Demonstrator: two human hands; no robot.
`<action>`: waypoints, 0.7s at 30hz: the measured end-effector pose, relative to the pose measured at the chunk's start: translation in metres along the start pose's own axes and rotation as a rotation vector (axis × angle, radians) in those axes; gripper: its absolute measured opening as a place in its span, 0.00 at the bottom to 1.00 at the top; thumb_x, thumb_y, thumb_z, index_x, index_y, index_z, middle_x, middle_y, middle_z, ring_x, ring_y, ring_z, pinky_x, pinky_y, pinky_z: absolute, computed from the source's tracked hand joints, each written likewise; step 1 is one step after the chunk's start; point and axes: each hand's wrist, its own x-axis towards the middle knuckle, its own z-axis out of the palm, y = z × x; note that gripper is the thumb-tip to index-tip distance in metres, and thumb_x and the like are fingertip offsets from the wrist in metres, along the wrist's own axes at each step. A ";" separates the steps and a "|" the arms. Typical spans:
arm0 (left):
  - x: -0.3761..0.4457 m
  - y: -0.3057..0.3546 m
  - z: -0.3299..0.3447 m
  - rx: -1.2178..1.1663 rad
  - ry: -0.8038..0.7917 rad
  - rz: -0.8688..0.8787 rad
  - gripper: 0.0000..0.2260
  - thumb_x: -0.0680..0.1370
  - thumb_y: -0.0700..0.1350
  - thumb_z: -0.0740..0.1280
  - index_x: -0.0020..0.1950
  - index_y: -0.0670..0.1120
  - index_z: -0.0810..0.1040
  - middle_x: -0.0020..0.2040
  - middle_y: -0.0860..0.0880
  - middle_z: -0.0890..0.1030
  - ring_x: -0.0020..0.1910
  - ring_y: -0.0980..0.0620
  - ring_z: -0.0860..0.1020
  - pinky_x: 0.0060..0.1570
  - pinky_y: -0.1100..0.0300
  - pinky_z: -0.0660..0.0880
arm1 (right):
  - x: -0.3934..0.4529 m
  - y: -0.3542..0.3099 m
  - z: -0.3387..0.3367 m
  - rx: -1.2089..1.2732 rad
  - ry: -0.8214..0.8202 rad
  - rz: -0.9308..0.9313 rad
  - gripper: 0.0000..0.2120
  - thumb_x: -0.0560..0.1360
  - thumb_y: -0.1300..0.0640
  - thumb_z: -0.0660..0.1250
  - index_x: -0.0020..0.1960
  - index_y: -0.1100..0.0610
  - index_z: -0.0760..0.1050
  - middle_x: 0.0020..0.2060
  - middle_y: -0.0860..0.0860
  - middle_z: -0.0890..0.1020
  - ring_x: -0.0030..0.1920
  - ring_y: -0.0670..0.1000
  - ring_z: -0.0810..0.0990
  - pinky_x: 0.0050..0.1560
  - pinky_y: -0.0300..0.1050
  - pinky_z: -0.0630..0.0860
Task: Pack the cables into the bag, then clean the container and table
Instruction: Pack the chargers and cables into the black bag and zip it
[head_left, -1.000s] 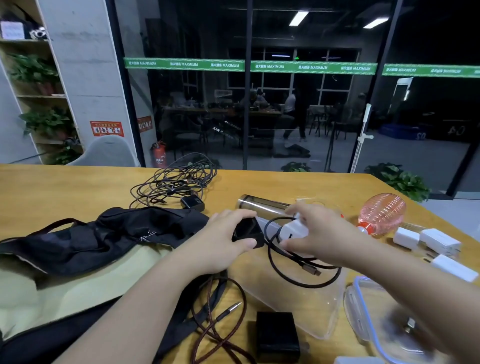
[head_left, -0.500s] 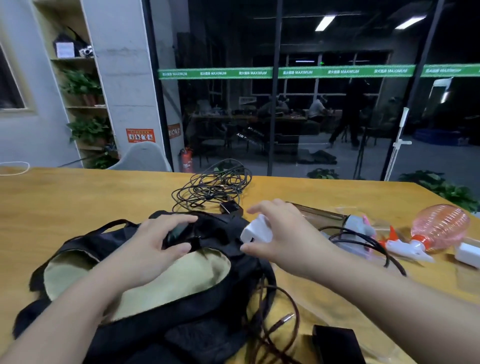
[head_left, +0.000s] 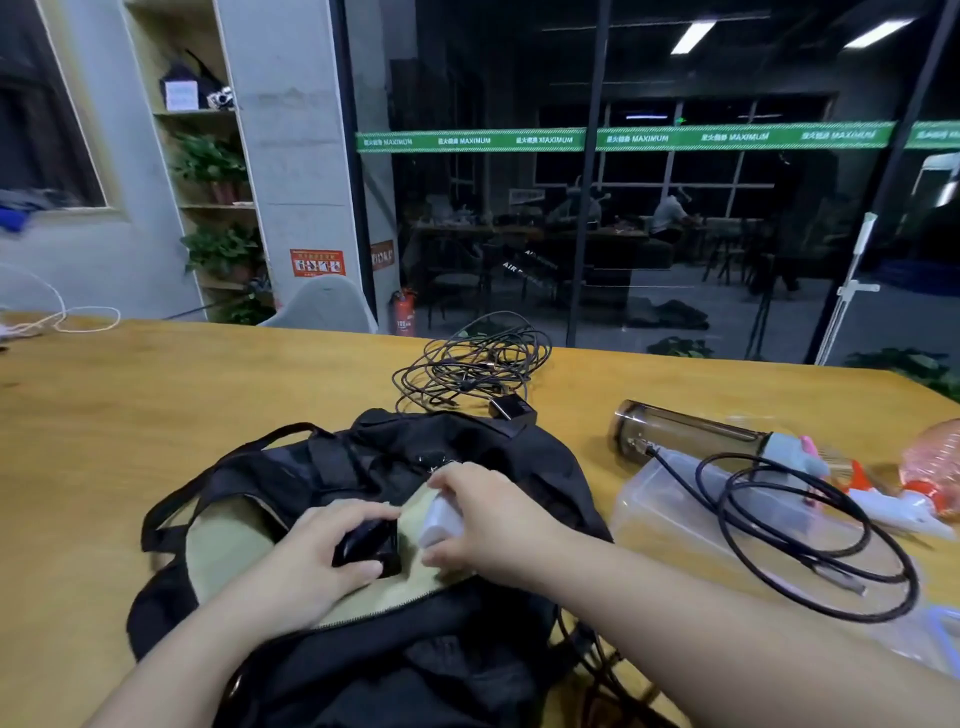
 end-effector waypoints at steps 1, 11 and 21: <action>0.000 0.000 0.001 -0.002 -0.010 0.001 0.23 0.74 0.44 0.70 0.55 0.73 0.69 0.60 0.70 0.68 0.64 0.64 0.62 0.57 0.73 0.60 | 0.002 0.002 0.002 -0.009 -0.008 0.016 0.33 0.68 0.50 0.74 0.70 0.53 0.65 0.65 0.50 0.71 0.66 0.52 0.67 0.65 0.47 0.68; -0.001 0.007 0.007 -0.053 -0.015 -0.056 0.20 0.70 0.56 0.69 0.55 0.75 0.68 0.59 0.72 0.70 0.67 0.57 0.68 0.68 0.56 0.64 | 0.000 0.003 0.005 -0.169 -0.140 0.073 0.20 0.75 0.52 0.67 0.61 0.59 0.65 0.58 0.55 0.74 0.58 0.57 0.73 0.51 0.49 0.72; 0.020 0.019 -0.004 0.389 0.058 -0.195 0.27 0.79 0.33 0.57 0.62 0.66 0.70 0.75 0.60 0.55 0.75 0.50 0.38 0.69 0.60 0.53 | -0.002 -0.001 0.000 -0.272 -0.040 0.068 0.08 0.75 0.63 0.64 0.49 0.57 0.65 0.51 0.55 0.66 0.39 0.55 0.68 0.36 0.45 0.67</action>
